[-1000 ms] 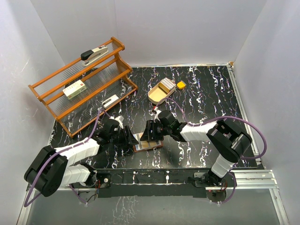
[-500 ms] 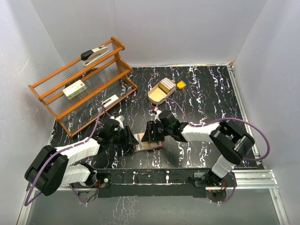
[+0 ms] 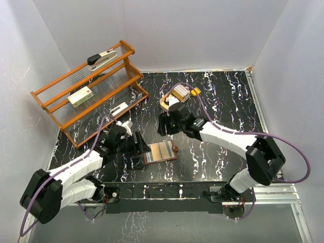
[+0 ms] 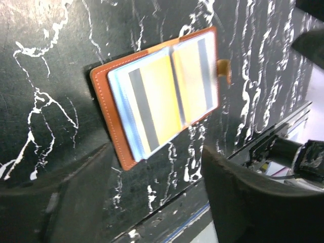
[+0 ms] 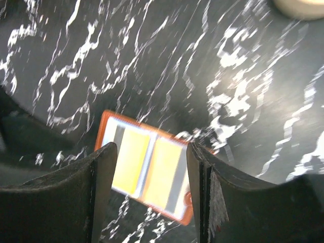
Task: Put the credit cards into the card holder
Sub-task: Insert the credit card into the card holder, then pick up the credit card from the storage box.
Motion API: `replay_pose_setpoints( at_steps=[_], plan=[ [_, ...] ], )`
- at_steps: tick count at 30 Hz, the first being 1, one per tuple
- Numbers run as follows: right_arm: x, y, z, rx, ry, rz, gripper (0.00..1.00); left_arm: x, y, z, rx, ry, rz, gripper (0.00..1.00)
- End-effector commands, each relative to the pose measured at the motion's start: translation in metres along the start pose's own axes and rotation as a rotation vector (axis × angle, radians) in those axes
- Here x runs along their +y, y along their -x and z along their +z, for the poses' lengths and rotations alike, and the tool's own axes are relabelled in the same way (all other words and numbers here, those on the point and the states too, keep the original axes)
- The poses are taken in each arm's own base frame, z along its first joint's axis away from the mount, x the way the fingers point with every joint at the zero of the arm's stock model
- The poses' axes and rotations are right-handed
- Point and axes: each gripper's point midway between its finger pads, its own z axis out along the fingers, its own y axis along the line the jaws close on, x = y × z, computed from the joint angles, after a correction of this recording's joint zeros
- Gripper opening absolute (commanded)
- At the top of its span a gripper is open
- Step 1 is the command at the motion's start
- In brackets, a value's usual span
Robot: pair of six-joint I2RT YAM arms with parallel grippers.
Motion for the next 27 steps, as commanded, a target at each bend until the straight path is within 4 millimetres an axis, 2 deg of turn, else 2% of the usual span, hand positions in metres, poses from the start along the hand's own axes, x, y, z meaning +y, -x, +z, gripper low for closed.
replay_pose_setpoints(
  at_steps=[1, 4, 7, 12, 17, 21, 27],
  plan=[
    [-0.035, 0.073, -0.023, -0.153, -0.238, -0.168, 0.56, -0.017, 0.018, -0.019, -0.040, 0.003, 0.060, 0.78],
    [-0.053, 0.105, -0.028, -0.208, -0.333, -0.241, 0.57, -0.027, 0.022, -0.028, -0.039, -0.016, 0.090, 0.98],
    [-0.077, 0.133, -0.026, -0.243, -0.405, -0.254, 0.57, -0.037, 0.026, -0.037, -0.046, -0.033, 0.115, 0.99],
    [-0.108, 0.173, -0.010, -0.294, -0.475, -0.299, 0.57, -0.053, 0.032, -0.051, -0.042, -0.058, 0.153, 0.99],
    [-0.141, 0.190, 0.017, -0.235, -0.592, -0.356, 0.58, -0.068, 0.036, -0.069, -0.032, -0.088, 0.222, 0.99],
    [-0.160, 0.194, 0.038, -0.189, -0.642, -0.381, 0.59, -0.067, 0.038, -0.081, -0.042, -0.064, 0.285, 0.99],
    [-0.181, 0.200, 0.060, -0.123, -0.720, -0.450, 0.60, -0.058, 0.034, -0.082, -0.047, -0.051, 0.319, 0.99]
  ],
)
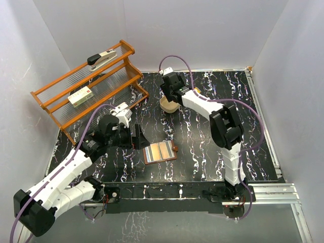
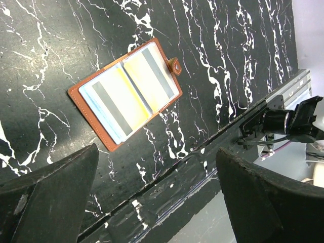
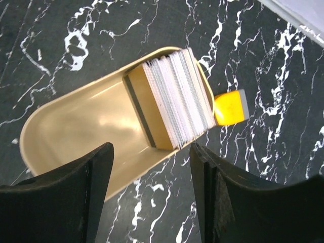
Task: Put the credit cards into the card holder
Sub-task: Pick up the credit card from the storage box.
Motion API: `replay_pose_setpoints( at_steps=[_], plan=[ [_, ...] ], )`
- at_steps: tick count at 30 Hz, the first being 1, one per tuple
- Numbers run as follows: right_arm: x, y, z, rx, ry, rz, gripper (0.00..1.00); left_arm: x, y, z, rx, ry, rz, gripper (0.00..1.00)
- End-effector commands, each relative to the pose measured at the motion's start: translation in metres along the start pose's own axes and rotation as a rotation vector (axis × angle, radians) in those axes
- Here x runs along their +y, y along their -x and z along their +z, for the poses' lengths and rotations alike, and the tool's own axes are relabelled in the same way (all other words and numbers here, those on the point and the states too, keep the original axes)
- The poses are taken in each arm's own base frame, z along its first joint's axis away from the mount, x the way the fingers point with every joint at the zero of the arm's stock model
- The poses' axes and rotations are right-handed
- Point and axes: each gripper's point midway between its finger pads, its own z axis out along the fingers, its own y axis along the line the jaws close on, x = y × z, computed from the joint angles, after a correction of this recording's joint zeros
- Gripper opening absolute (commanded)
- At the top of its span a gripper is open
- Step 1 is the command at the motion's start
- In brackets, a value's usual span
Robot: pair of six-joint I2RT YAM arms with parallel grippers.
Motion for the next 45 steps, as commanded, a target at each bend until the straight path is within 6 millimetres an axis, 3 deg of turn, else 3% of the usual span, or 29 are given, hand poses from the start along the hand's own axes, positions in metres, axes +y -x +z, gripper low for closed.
replay_pose_setpoints(
  at_steps=[1, 12, 22, 32, 45],
  plan=[
    [-0.021, 0.028, 0.010, -0.035, -0.087, -0.059, 0.61, 0.004, -0.007, -0.007, 0.020, 0.011, 0.040, 0.99],
    [-0.032, 0.025, 0.039, -0.022, -0.160, -0.135, 0.59, 0.002, -0.011, -0.010, 0.018, -0.006, 0.037, 0.99],
    [-0.037, 0.007, 0.058, 0.023, -0.166, -0.145, 0.58, 0.004, -0.008, -0.011, 0.005, 0.007, 0.045, 0.99],
    [-0.054, 0.016, 0.050, 0.000, -0.234, -0.131, 0.52, 0.005, -0.007, -0.012, -0.005, 0.011, 0.047, 0.99],
    [-0.058, 0.024, 0.045, -0.010, -0.243, -0.145, 0.42, 0.005, -0.008, -0.011, -0.005, 0.011, 0.046, 0.99]
  ],
)
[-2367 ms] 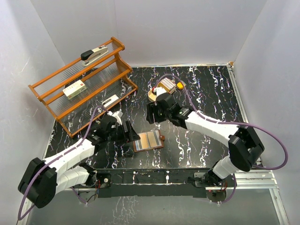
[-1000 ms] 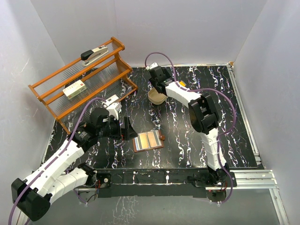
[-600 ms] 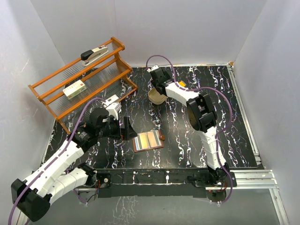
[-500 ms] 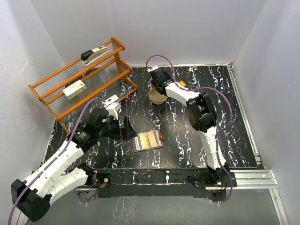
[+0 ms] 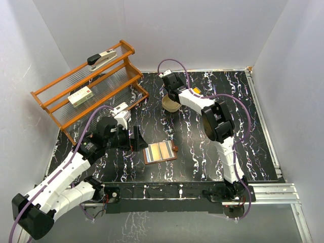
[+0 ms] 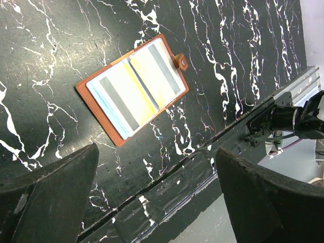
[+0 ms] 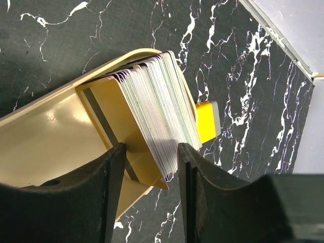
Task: Put the credit cards into the card holder
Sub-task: Pick up the credit card from the storage box.
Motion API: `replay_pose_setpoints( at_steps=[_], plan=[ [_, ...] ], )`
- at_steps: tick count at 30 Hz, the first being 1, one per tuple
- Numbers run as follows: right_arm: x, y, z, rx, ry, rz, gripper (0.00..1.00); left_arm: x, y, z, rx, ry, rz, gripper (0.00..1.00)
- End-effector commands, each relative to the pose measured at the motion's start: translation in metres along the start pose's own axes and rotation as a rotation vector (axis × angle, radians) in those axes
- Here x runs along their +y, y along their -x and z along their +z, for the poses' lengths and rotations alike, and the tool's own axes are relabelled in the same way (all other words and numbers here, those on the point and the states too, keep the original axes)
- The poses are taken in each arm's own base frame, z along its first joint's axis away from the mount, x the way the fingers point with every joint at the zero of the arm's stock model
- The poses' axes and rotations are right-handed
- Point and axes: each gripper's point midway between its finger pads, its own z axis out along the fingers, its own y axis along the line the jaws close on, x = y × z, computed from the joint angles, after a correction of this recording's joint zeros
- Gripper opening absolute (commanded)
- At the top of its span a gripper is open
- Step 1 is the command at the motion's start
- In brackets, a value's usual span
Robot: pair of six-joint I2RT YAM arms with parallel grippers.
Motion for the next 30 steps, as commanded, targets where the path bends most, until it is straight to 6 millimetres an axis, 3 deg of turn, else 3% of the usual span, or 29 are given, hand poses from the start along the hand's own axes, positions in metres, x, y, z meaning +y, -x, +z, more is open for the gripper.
replay_pose_setpoints(
  at_steps=[1, 19, 30],
  plan=[
    [-0.038, 0.038, -0.015, -0.091, -0.087, 0.070, 0.41, -0.001, -0.002, -0.003, 0.000, -0.007, 0.012, 0.99],
    [-0.052, 0.051, -0.028, -0.116, -0.097, 0.078, 0.26, 0.000, -0.002, -0.003, -0.004, -0.007, 0.012, 0.99],
    [-0.041, 0.043, -0.045, -0.109, 0.012, 0.117, 0.05, 0.002, -0.003, -0.002, 0.005, 0.004, 0.007, 0.99]
  ],
)
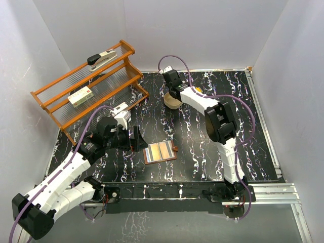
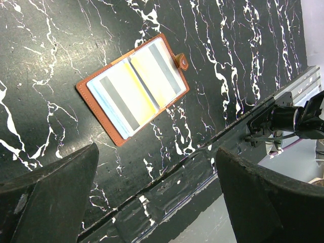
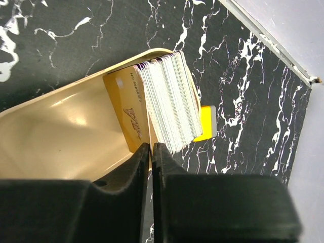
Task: Put the credit cards into the card holder
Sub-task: Pick up the credit card from the storage box.
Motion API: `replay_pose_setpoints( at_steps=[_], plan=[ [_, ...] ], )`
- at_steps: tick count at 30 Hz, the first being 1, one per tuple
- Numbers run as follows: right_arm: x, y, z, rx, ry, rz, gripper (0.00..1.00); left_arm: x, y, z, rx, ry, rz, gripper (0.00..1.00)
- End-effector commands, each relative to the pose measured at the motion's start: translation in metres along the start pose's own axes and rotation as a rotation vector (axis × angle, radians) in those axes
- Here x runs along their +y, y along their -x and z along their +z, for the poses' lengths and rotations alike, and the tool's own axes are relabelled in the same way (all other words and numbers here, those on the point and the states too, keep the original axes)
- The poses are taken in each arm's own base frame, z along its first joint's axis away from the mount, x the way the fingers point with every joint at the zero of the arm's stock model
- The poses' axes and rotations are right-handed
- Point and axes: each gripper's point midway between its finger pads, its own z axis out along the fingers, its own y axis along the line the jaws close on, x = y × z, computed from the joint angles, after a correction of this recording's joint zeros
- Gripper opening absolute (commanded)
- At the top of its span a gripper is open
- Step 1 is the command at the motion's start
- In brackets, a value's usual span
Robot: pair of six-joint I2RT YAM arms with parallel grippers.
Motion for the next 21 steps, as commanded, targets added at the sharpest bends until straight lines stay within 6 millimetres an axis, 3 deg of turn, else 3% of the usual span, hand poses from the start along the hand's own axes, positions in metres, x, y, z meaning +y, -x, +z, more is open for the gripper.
replay_pose_setpoints(
  at_steps=[1, 9, 17, 21],
  plan=[
    [-0.028, 0.031, -0.035, -0.088, 0.013, 0.104, 0.03, 0.001, -0.002, -0.002, 0.002, 0.002, 0.007, 0.99],
    [-0.010, 0.021, -0.070, -0.070, 0.164, 0.185, 0.00, -0.001, -0.002, -0.005, -0.010, -0.006, -0.004, 0.98],
    [0.005, 0.004, -0.139, -0.035, 0.320, 0.419, 0.00, -0.002, -0.003, -0.008, -0.035, -0.002, -0.114, 0.96],
    [0.013, 0.001, -0.190, -0.074, 0.485, 0.529, 0.00, -0.011, 0.002, -0.008, -0.069, -0.044, -0.208, 0.92]
  ],
)
